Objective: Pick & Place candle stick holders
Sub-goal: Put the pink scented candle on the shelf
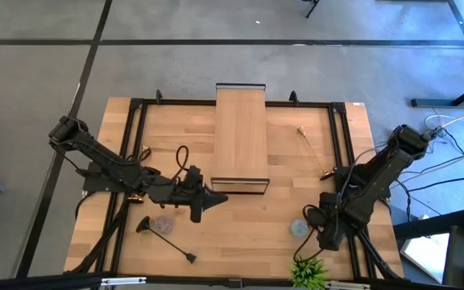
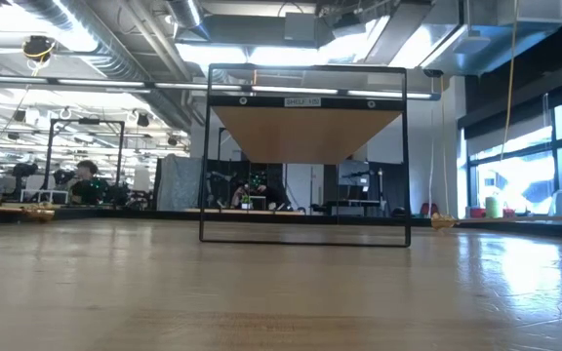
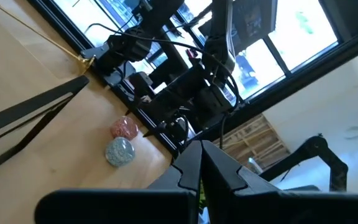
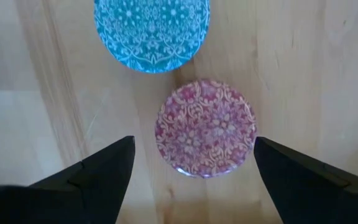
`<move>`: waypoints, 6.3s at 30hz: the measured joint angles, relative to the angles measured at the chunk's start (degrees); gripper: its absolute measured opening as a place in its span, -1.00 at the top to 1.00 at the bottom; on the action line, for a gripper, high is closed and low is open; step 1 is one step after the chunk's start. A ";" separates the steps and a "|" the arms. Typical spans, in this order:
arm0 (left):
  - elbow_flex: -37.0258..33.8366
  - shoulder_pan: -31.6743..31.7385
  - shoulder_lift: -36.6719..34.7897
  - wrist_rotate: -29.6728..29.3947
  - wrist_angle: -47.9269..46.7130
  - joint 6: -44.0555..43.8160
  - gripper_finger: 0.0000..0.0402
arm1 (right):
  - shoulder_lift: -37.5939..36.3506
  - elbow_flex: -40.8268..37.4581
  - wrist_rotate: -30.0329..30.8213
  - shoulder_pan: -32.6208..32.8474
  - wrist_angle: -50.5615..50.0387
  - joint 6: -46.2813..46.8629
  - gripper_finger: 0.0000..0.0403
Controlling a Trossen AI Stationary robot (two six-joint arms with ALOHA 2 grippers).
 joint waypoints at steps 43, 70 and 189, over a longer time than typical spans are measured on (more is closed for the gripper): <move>0.00 0.00 -0.02 0.74 -0.04 1.89 0.97 | 4.85 -5.09 -1.32 -1.39 7.75 5.91 -0.65; 0.00 0.00 -0.02 1.18 0.00 1.37 0.97 | 4.52 -7.67 -2.19 -4.15 11.08 10.82 -0.50; -0.02 15.93 -14.84 6.98 -20.74 7.46 0.97 | 30.88 64.22 0.46 -68.08 -18.50 -49.53 -0.50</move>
